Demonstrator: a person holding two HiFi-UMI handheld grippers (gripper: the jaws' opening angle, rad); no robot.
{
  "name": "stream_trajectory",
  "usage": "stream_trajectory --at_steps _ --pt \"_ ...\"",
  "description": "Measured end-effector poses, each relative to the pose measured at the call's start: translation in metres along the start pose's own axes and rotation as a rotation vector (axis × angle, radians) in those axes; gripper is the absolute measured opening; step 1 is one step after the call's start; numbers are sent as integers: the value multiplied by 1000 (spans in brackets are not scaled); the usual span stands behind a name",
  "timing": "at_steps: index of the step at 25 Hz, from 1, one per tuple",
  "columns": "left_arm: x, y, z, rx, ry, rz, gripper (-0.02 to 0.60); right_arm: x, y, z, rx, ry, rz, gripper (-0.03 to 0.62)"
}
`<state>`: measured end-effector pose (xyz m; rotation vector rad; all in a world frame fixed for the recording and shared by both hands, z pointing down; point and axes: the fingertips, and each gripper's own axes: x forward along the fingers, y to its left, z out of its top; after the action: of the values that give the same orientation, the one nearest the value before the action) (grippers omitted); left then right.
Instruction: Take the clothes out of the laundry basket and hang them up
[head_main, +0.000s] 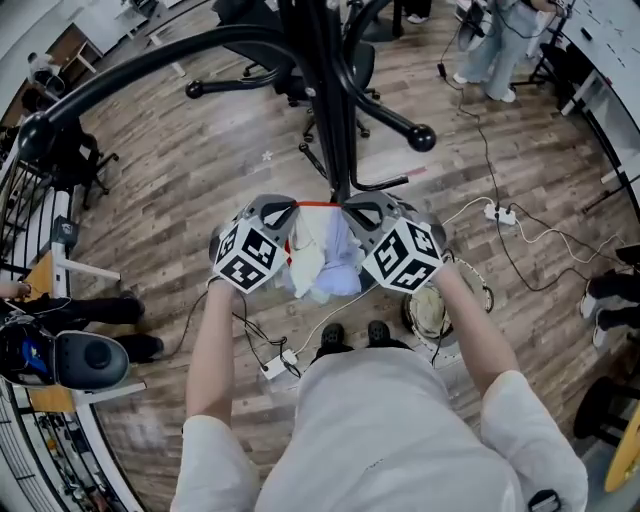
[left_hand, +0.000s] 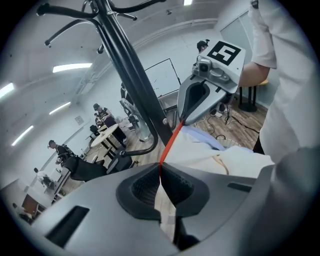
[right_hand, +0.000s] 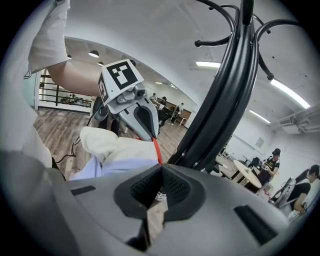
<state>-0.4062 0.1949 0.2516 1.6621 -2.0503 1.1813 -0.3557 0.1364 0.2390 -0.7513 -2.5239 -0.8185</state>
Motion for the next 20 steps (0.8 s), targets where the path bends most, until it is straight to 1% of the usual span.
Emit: stream_trajectory --at_steps 3,7,9,14,20 --pt "11 -7 0 2 -39 -62 25 -1 3 -11 42 33 -28 6" --pt "24 -13 1 -2 -93 -125 25 -1 4 -27 100 81 -75 6" --pt "28 -13 2 8 -117 -139 25 0 4 -34 126 99 -107 6" --pt "34 -12 7 61 -166 -150 26 -3 -1 -39 169 127 -201 6" --pt "41 -21 -3 52 -216 -213 26 4 8 -47 195 175 -262 6"
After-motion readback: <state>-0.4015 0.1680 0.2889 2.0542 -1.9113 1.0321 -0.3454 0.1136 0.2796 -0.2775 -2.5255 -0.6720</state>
